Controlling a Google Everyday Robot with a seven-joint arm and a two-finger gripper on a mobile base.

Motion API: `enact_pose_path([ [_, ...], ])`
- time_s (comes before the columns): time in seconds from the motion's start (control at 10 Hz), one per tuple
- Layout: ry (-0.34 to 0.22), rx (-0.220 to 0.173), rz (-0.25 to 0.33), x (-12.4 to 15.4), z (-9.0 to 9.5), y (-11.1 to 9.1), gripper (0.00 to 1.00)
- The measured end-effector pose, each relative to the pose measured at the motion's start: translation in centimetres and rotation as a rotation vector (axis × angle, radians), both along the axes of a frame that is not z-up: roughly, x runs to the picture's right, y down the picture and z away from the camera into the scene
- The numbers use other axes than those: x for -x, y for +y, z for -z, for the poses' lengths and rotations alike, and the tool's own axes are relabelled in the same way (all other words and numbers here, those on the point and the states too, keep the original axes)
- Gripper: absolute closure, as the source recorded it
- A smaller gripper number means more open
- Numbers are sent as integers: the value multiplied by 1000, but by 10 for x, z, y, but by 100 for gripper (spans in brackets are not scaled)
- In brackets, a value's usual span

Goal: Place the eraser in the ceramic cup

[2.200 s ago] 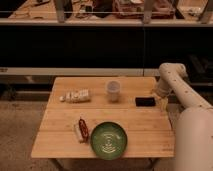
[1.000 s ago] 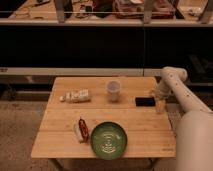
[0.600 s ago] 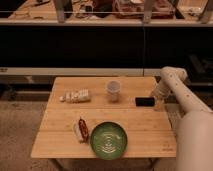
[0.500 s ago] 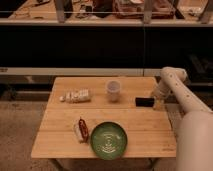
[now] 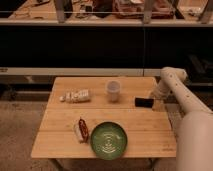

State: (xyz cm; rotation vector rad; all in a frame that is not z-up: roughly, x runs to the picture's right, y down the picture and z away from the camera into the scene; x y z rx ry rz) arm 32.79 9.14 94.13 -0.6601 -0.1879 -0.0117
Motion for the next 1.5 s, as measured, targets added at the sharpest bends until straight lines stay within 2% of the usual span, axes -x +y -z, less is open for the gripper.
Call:
enact_pose_path([
  [0.2, -5, 6, -10, 1, 1, 0, 46],
  [0.5, -7, 11, -17, -1, 1, 1, 67],
  [0.6, -6, 13, -20, -2, 1, 1, 70],
  [1.0, -6, 21, -50, -5, 2, -1, 70],
  [1.2, -28, 4, -80, -4, 10, -15, 70],
  [1.4, -61, -22, -83, 3, 19, -35, 70],
  [1.5, -90, -45, -81, 11, 28, -52, 70],
])
